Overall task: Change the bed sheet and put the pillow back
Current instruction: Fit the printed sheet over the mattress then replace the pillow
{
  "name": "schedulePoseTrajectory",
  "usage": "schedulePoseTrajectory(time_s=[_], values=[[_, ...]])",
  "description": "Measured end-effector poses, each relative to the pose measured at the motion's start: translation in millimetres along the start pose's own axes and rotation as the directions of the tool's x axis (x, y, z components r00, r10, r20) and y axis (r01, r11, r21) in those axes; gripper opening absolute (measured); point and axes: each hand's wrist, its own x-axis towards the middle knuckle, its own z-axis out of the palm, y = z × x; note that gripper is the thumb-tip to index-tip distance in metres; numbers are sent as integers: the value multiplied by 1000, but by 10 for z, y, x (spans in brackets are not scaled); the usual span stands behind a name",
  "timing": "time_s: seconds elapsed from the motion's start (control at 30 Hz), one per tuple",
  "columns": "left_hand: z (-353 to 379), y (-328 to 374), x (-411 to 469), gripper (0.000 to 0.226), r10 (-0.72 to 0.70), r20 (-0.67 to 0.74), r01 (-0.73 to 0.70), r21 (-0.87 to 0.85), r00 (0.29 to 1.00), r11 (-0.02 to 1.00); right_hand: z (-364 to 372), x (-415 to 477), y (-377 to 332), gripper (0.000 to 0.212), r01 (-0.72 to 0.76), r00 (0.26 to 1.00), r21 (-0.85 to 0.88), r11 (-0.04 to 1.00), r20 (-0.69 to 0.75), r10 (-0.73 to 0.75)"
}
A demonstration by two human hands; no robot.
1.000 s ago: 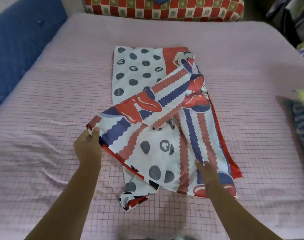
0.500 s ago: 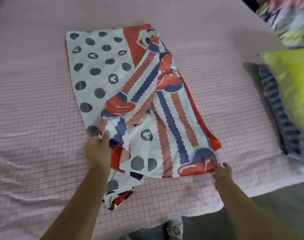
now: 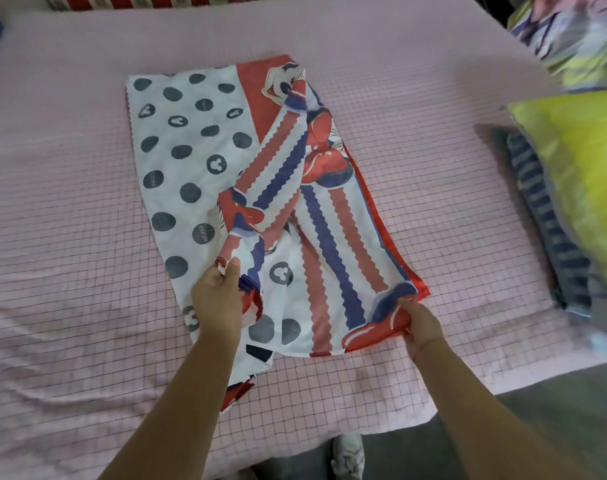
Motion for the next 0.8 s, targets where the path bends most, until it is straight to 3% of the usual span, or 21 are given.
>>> schedulePoseTrajectory(time_s=[0.1,0.2,0.3,0.47,0.53,0.63,0.73,0.8], values=[[-131,98,-24,41,24,-19,-24,-15,1000,1000,277,-399,-257,15,79,961,170,982,249,-121],[-356,160,-28,42,39,-28,-41,-70,999,997,683,-796,-455,18,116,843,260,959,485,-233],[-635,200,42,37,17,-2,-17,-153,1000,988,1220,-1146,-530,6,225,739,229,947,594,-319],[-1110,390,2,30,26,92,5,-324,995,946,2126,-1877,-408,15,297,572,158,942,760,-308],[-1286,440,-20,25,70,129,-18,-362,989,932,2377,-2158,-323,13,327,550,128,936,780,-299],[-1507,472,-16,16,117,211,-17,-422,971,906,2646,-2493,-219,27,326,529,111,939,802,-278],[-1679,419,102,26,89,149,-24,-392,985,920,2833,-2669,-140,48,199,568,64,978,805,-168],[-1753,353,225,20,53,63,-27,-353,997,935,2925,-2691,-81,54,136,546,61,989,828,-127]])
